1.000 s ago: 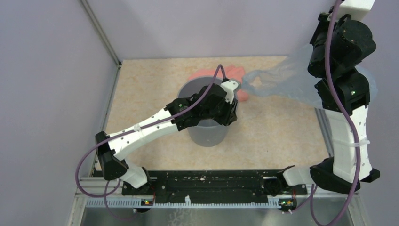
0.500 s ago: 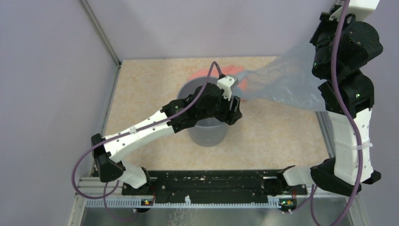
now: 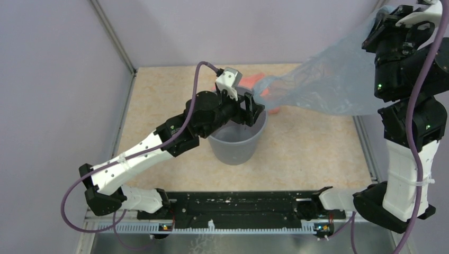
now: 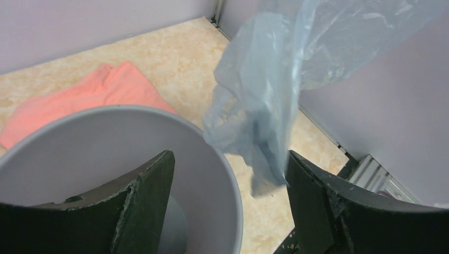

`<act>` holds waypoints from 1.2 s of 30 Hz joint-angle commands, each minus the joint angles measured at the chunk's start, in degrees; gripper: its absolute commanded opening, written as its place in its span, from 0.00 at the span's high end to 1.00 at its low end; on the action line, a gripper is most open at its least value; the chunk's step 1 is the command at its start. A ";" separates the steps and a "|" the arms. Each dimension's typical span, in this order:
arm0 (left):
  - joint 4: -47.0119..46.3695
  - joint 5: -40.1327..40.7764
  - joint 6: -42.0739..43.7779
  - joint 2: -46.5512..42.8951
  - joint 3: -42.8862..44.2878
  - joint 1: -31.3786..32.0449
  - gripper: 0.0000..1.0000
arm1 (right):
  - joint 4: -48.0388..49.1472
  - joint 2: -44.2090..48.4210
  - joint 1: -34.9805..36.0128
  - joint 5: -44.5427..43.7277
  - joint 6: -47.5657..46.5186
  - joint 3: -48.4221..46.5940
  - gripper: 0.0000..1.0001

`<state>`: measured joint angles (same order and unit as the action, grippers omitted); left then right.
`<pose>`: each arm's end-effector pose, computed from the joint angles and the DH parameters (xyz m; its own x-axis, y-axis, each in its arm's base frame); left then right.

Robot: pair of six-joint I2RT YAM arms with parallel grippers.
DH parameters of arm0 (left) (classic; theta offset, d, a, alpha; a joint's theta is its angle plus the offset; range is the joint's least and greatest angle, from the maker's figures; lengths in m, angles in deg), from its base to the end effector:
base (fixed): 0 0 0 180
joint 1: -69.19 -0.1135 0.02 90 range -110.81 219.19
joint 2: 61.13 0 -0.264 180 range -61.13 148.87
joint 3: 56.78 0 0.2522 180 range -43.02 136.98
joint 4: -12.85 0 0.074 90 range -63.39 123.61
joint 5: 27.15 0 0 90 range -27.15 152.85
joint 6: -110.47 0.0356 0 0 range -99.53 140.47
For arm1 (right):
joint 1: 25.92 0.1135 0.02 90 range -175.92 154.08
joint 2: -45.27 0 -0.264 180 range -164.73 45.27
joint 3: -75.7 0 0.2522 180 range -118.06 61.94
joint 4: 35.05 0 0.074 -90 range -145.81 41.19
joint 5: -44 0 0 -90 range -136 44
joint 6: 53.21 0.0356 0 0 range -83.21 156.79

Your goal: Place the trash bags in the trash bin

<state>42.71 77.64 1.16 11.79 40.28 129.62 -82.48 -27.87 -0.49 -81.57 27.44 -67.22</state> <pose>0.1463 -0.2395 0.4582 -0.2830 -0.1490 -0.9475 0.6591 0.6875 -0.3050 0.1225 0.0353 0.6420 0.3167 0.0042 -0.9485 0.1906 0.9793 0.0680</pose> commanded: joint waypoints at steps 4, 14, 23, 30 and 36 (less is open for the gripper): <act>-9.65 2.94 4.99 2.27 3.31 0.15 0.25 | 2.67 1.87 -0.02 9.79 2.77 -1.98 1.00; -7.88 -4.28 6.05 2.17 10.93 0.16 1.00 | 10.46 4.27 -0.03 23.21 6.20 -1.11 1.00; -1.39 -9.06 5.95 -0.08 18.90 0.21 1.00 | 18.03 4.53 -0.03 33.22 15.81 0.14 1.00; 0.38 -12.72 3.20 -3.67 19.37 0.26 1.00 | 20.77 3.36 -0.03 38.08 21.20 -0.92 1.00; 1.46 -13.28 1.14 -6.88 18.43 0.19 1.00 | 21.76 1.70 -0.06 41.03 25.45 -1.36 1.00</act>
<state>44.46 66.12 4.41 7.55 57.62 129.62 -63.24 -24.79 -0.49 -44.13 48.64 -66.87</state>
